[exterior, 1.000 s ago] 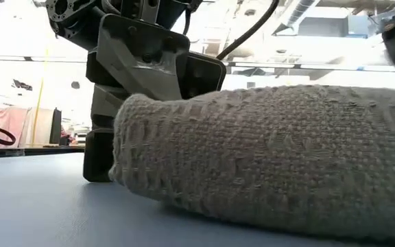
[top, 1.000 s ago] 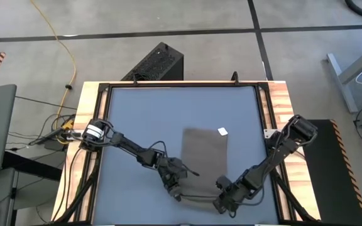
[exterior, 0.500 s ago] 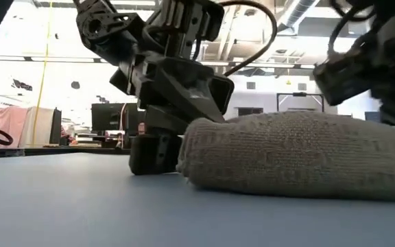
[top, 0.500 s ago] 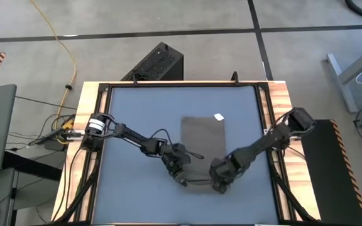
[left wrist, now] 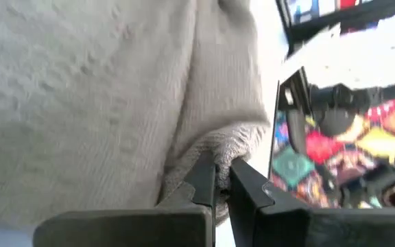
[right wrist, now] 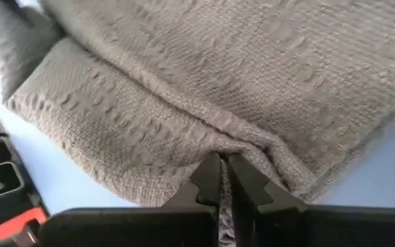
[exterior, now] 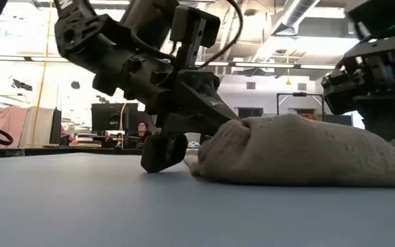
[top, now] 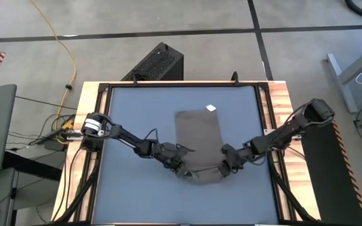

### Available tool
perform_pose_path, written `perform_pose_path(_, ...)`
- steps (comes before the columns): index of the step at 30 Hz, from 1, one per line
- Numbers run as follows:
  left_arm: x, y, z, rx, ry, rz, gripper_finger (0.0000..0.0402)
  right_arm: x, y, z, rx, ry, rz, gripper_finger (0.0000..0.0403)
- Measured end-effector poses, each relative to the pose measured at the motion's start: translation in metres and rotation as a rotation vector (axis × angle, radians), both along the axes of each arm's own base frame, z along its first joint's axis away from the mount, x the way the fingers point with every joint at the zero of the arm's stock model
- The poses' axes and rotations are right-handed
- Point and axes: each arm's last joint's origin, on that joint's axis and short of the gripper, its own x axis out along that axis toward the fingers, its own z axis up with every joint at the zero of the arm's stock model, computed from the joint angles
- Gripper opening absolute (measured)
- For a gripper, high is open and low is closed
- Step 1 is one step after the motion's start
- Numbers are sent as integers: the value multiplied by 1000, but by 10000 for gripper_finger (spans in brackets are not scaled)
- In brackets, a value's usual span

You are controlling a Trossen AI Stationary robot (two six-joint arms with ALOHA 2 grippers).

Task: Roll towel
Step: Roll the grey towel

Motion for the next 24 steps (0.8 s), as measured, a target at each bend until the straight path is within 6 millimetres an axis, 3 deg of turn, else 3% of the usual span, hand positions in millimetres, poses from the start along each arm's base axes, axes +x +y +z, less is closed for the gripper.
perform_pose_path(8, -9, -33, 1, 16, -48, 60, 0, -3, 32, -4, 70, -67, -35, 41)
perform_pose_path(15, -14, -49, 1, -10, -29, 7, 0, -8, 38, 2, 75, -85, 10, 89)
perform_pose_path(24, -17, -52, 1, -92, 33, -126, 0, -21, 40, 26, 94, -159, 115, 145)
